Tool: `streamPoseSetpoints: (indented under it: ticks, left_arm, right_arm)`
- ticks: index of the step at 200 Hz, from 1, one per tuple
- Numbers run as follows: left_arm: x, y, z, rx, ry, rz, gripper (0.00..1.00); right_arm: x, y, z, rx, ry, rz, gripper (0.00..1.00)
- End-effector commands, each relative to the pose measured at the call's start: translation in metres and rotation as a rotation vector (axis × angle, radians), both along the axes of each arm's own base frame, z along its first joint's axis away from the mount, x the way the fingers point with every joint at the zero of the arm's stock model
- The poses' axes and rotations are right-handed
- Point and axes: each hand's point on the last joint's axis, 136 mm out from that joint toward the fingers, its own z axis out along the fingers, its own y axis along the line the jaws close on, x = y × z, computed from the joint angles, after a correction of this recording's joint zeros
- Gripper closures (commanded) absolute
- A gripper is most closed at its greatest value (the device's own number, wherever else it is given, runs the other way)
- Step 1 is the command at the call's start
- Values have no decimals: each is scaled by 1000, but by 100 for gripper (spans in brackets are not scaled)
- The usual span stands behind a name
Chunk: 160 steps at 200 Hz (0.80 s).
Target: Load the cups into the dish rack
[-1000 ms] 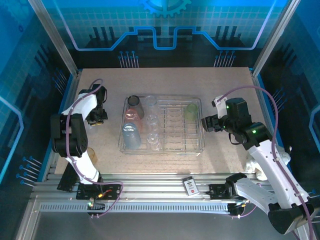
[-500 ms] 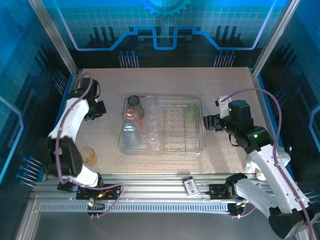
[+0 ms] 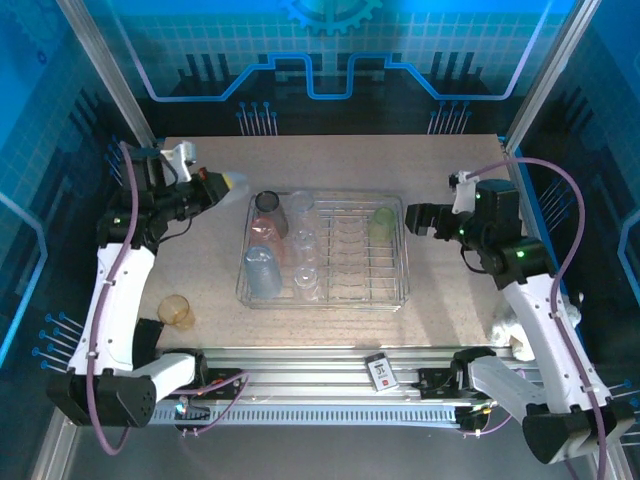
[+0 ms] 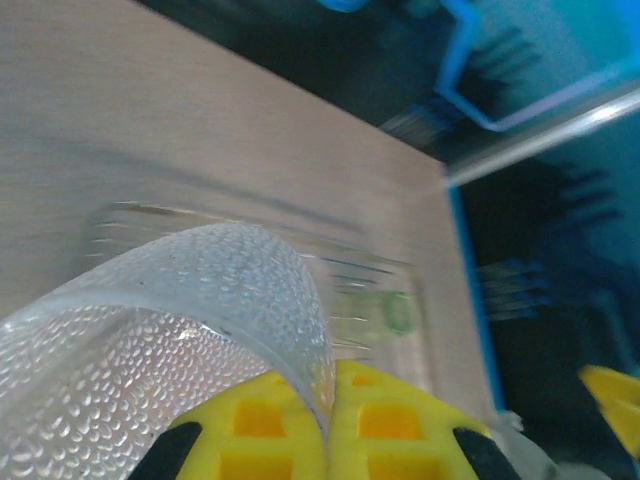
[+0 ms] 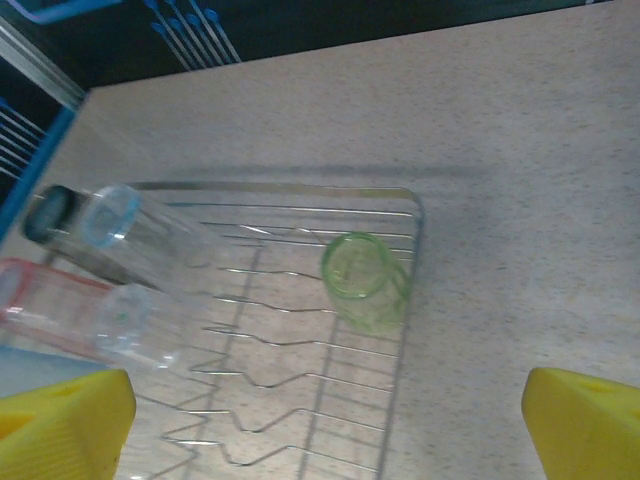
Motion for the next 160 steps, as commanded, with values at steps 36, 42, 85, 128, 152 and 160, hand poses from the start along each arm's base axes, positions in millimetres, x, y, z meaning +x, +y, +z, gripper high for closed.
streamPoseSetpoints:
  ticks: [36, 42, 85, 128, 152, 160]
  left_arm:
    - [-38, -107, 72, -262, -208, -450, 100]
    - [-38, -111, 75, -290, -213, -464, 100]
    - [-46, -128, 90, -415, -257, -567, 100]
    - [-54, -140, 93, -432, -268, -632, 100]
    - [-55, -145, 90, -443, -254, -650, 100]
    - [-55, -147, 90, -446, -248, -655, 100]
  right_arm:
    - [1, 69, 75, 407, -43, 275, 0]
    - [2, 77, 79, 434, -42, 301, 0]
    - [2, 126, 102, 505, -56, 457, 0]
    - [12, 151, 112, 571, -67, 523, 0]
    - [18, 160, 117, 623, -71, 553, 0]
    - [18, 164, 118, 626, -66, 567, 0]
